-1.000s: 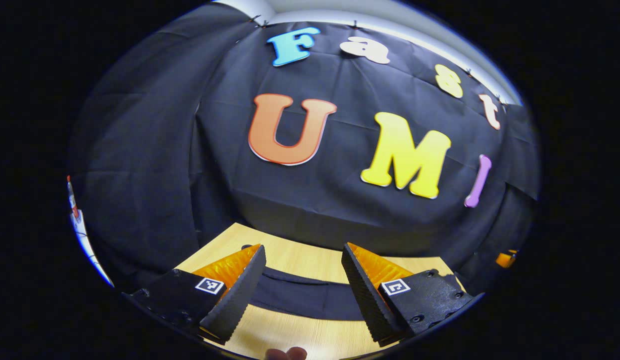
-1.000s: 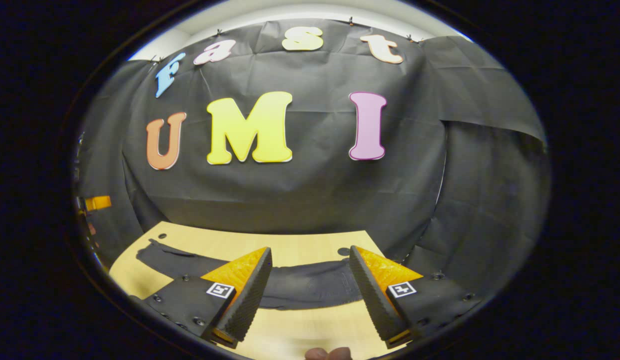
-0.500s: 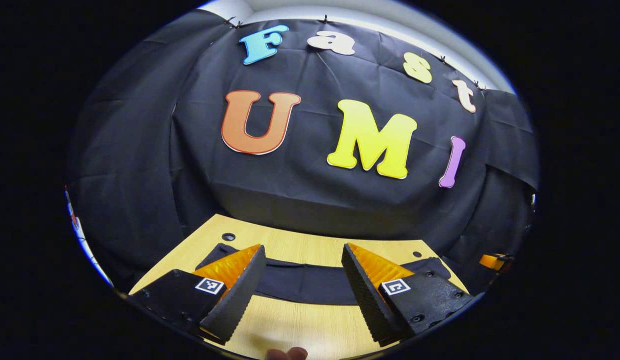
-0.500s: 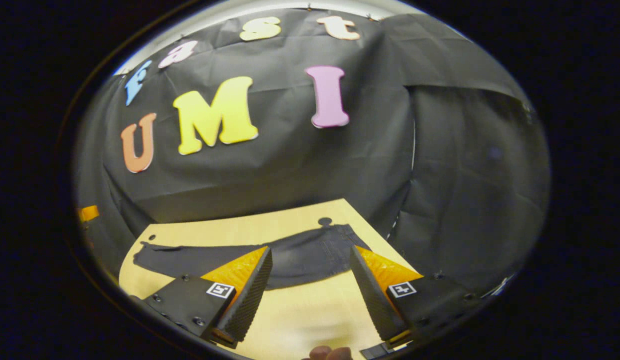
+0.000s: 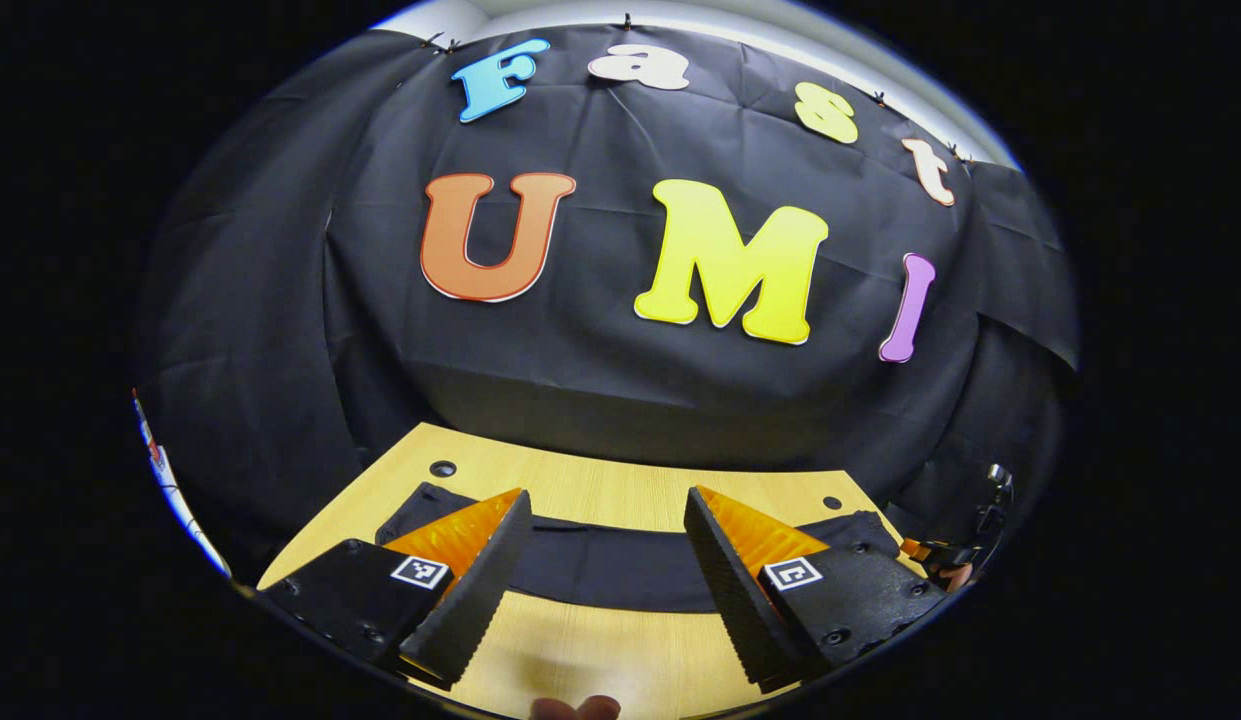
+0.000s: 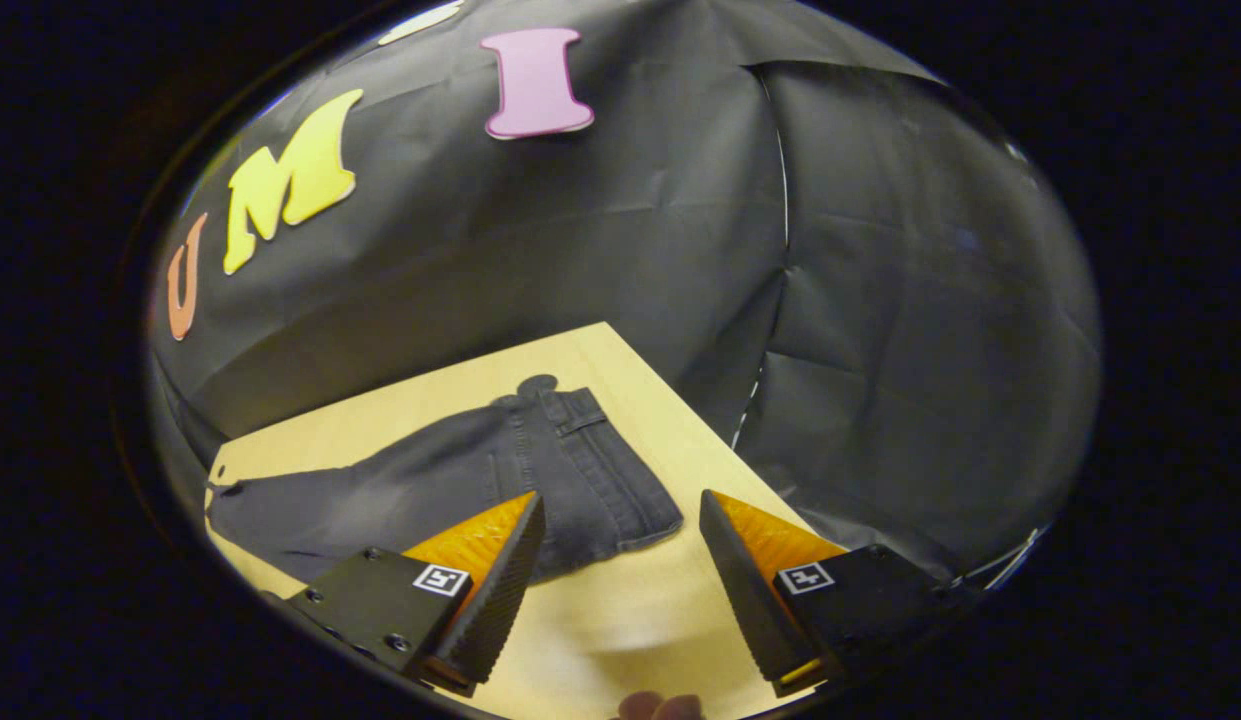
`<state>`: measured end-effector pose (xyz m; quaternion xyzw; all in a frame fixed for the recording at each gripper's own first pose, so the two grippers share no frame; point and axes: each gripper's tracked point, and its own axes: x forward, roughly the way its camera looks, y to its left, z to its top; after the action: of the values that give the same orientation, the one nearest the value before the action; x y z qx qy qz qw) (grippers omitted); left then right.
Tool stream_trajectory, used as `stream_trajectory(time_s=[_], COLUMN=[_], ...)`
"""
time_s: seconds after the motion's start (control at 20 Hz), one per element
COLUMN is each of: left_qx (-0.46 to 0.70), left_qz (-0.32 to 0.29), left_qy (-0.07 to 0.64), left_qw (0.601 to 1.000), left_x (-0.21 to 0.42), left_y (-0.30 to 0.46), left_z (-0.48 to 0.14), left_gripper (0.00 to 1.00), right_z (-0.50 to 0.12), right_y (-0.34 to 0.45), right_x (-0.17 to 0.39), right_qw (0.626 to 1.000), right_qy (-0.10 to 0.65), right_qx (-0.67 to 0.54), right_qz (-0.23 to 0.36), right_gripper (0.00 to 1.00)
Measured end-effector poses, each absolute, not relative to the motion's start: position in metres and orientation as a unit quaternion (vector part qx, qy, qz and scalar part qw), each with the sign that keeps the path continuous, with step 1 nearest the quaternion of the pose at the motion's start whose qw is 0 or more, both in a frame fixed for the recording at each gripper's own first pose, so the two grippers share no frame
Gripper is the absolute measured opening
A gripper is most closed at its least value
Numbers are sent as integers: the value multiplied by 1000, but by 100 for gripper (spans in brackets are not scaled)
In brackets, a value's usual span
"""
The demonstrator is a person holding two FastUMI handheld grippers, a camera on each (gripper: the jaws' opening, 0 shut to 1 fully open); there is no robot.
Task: Grasp the waist and the cuffs of the jeans and fold them to make the two legs overlap; first hold the waist and fold one-third of the jeans toward the cuffs, then hold the cuffs and fold the remaining one-third in the same direction to finish folding.
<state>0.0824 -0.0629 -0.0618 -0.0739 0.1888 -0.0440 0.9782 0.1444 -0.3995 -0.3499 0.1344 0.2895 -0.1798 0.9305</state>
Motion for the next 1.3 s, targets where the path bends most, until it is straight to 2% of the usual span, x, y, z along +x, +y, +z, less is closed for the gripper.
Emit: stream_trajectory(time_s=[0.2,0.4,0.45,0.5,0.55,0.65,0.7,0.75,0.8,0.95,1.0,1.05,1.1,1.15,1.2,1.25,1.3], left_qx=[-53,-63,-72,-79,-86,-94,-96,-97,-98,-111,-117,-121,-123,-123,-123,-119,-115], left_qz=[-33,-21,-19,-15,-12,-7,-5,-2,1,9,11,13,15,16,16,17,17], left_qy=[200,207,211,215,218,218,219,217,213,207,205,203,199,195,192,189,185], left_qw=[978,976,975,973,972,971,971,971,972,972,972,972,972,973,974,975,976], left_x=[85,84,84,83,83,81,79,77,75,69,68,65,64,62,60,57,56], left_y=[-64,-60,-58,-57,-55,-49,-46,-41,-34,-14,-9,-2,6,13,21,30,39], left_z=[-64,-69,-72,-75,-77,-78,-77,-77,-76,-76,-77,-78,-78,-79,-79,-80,-81], left_gripper=[98,98,99,98,99,99,99,99,99,99,99,99,99,99,98,98,98], right_z=[-392,-398,-402,-401,-403,-398,-395,-386,-377,-338,-321,-300,-281,-258,-234,-213,-191], right_y=[-405,-397,-399,-396,-387,-385,-383,-383,-380,-370,-362,-356,-348,-332,-316,-297,-275], right_x=[168,171,168,170,169,169,167,166,165,161,159,150,149,145,145,145,146], right_qw=[922,918,917,918,913,905,900,901,904,911,913,919,925,931,938,944,950], right_qy=[317,316,323,323,334,340,347,344,340,320,312,300,289,277,265,254,244], right_qx=[147,180,174,177,190,203,204,202,194,199,201,197,188,177,166,154,142], right_qz=[-168,-157,-156,-146,-137,-157,-164,-172,-173,-169,-167,-165,-162,-157,-150,-142,-130], right_gripper=[96,94,83,82,69,43,27,22,14,14,10,10,14,10,10,14,14])
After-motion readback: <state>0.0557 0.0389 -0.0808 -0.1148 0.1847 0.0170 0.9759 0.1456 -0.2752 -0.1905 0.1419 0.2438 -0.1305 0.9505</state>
